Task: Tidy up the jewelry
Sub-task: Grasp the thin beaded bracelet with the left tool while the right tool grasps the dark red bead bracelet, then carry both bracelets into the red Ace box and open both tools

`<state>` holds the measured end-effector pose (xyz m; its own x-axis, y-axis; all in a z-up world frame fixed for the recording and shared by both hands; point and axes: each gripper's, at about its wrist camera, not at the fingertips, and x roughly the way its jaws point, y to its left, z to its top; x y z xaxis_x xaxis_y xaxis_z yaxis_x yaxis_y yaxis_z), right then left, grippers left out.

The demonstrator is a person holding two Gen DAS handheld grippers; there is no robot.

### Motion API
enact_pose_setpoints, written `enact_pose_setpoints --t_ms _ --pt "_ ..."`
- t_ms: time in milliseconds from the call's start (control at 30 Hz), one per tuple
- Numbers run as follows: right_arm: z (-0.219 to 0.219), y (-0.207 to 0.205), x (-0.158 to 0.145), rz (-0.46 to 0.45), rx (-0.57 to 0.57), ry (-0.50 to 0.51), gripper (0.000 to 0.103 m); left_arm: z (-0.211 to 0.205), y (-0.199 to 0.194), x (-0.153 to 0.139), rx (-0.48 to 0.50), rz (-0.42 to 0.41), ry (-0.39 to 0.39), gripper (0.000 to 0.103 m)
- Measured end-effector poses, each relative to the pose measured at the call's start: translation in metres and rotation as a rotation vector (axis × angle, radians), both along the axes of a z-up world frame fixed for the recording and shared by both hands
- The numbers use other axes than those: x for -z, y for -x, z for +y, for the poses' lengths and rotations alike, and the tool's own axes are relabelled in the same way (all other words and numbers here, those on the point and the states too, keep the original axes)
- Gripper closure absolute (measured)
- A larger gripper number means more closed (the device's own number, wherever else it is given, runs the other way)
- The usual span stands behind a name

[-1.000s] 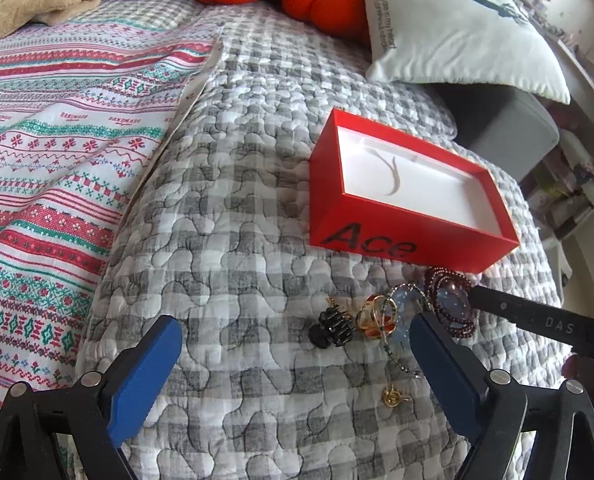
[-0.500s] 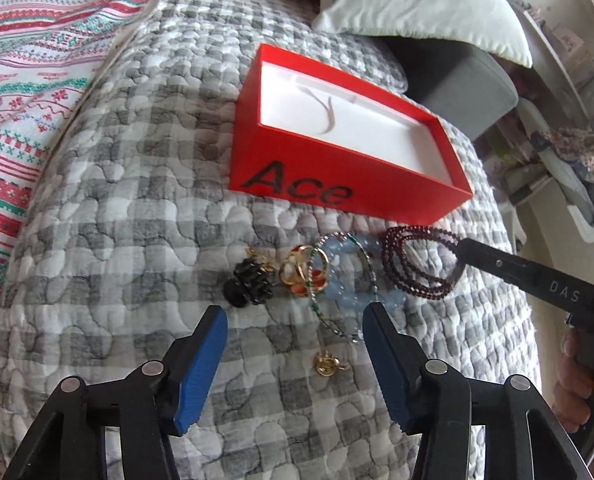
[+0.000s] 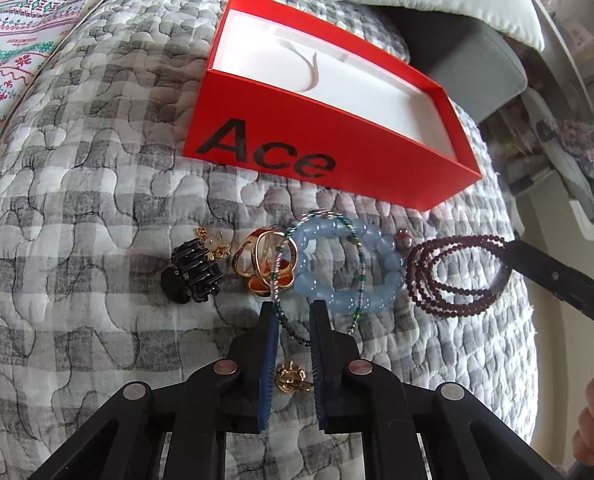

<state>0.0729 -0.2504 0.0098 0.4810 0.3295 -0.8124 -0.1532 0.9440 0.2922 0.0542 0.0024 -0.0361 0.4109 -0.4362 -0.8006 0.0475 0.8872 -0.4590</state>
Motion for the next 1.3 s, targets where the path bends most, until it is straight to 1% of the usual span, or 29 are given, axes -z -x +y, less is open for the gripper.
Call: enact_pose_setpoints --t_ms 67,167,300,467,567,633,667,733,833,867,900,933,1033,1233,1300 --pt "0.000 0.002 -0.002 -0.006 0.000 0.000 0.095 -0.003 -0.001 -0.001 0.006 -0.011 -0.010 0.103" --pt "-0.002 0.004 -0.004 -0.017 0.003 -0.006 0.095 -0.007 0.000 -0.004 0.020 -0.032 -0.029 0.103" --pt "-0.005 0.007 -0.009 -0.030 0.014 -0.022 0.095 -0.012 -0.004 -0.008 0.029 -0.047 -0.029 0.103" --pt "-0.006 0.008 -0.013 -0.041 0.021 -0.038 0.095 -0.006 -0.003 -0.011 0.036 -0.037 -0.020 0.103" --pt "-0.006 0.007 -0.013 -0.033 0.023 -0.034 0.095 -0.004 -0.003 -0.007 0.038 -0.022 -0.016 0.103" --pt "-0.005 0.007 -0.013 -0.028 0.024 -0.029 0.095 -0.007 -0.004 -0.001 0.044 0.000 -0.033 0.096" --pt "-0.004 0.007 -0.012 -0.026 0.023 -0.026 0.095 -0.008 -0.005 0.002 0.044 0.009 -0.035 0.091" --pt "-0.003 0.007 -0.010 -0.022 0.021 -0.022 0.095 -0.013 -0.005 0.005 0.052 0.017 -0.041 0.089" --pt "-0.002 0.005 -0.008 -0.017 0.017 -0.019 0.095 -0.020 -0.006 0.006 0.050 0.002 -0.070 0.089" --pt "-0.002 0.005 -0.008 -0.016 0.016 -0.019 0.095 -0.021 -0.006 0.006 0.046 0.001 -0.078 0.092" --pt "-0.002 0.004 -0.007 -0.015 0.016 -0.019 0.095 -0.022 -0.006 0.006 0.038 0.000 -0.089 0.102" --pt "-0.002 0.004 -0.008 -0.014 0.017 -0.018 0.095 -0.023 -0.006 0.005 0.036 0.000 -0.096 0.103" --pt "-0.001 0.005 -0.009 -0.022 0.014 -0.019 0.095 -0.022 -0.004 0.000 0.039 -0.010 -0.069 0.103" --pt "0.008 0.010 -0.023 -0.065 -0.006 -0.011 0.095 -0.017 0.003 -0.028 0.035 -0.069 -0.007 0.103" --pt "0.013 0.011 -0.032 -0.088 -0.015 -0.013 0.095 -0.015 0.004 -0.041 0.035 -0.100 -0.001 0.103"
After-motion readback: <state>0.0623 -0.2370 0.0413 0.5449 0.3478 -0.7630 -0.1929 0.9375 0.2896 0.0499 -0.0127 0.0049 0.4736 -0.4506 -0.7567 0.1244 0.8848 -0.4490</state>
